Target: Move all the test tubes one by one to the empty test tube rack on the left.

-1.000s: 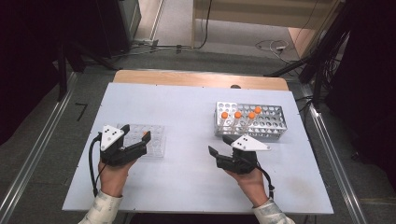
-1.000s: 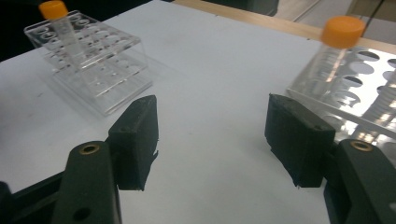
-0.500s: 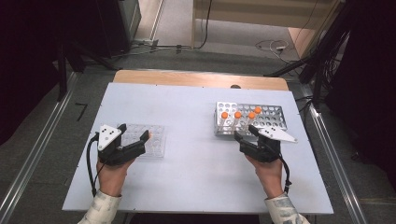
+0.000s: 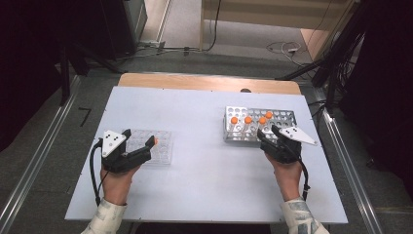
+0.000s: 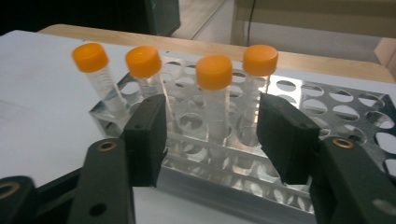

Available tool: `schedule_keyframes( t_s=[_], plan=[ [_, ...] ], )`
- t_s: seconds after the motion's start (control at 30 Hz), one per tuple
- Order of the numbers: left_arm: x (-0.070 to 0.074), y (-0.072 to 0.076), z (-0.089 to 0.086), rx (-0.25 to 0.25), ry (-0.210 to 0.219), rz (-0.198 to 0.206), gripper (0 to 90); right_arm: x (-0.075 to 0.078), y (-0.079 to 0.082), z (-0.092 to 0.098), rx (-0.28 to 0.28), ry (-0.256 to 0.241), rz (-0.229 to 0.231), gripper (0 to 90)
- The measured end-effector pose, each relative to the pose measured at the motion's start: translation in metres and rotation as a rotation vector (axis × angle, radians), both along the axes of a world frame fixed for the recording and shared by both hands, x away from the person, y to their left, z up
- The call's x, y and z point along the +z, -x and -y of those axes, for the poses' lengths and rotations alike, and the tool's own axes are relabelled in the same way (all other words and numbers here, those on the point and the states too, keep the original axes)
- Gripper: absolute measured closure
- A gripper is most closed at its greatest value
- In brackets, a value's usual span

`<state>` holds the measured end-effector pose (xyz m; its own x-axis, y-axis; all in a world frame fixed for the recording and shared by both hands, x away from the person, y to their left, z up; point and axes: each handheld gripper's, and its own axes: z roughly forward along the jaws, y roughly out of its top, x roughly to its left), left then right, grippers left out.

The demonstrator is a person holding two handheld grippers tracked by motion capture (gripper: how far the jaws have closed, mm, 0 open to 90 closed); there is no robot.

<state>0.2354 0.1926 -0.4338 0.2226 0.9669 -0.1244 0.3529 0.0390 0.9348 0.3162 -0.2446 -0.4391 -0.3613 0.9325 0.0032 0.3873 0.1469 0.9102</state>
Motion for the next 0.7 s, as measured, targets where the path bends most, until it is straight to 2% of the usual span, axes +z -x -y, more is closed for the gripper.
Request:
schedule_keyframes(
  t_s=[0.13,0.2,0.4,0.7],
  plan=[
    [0.000,0.000,0.000,0.001,-0.001,0.001,18.1,-0.006,-0.011,-0.002,-0.027,0.022,0.003,51.6],
    [0.000,0.000,-0.001,0.003,0.000,0.001,18.1,-0.007,-0.013,-0.003,-0.031,0.026,0.004,52.6],
    [0.000,0.000,-0.001,0.003,0.002,-0.001,18.1,-0.015,-0.021,-0.011,-0.032,0.060,0.003,60.2],
    [-0.002,-0.001,0.001,0.001,-0.002,-0.007,18.2,-0.020,-0.028,-0.013,-0.036,0.075,-0.001,68.0]
  ],
)
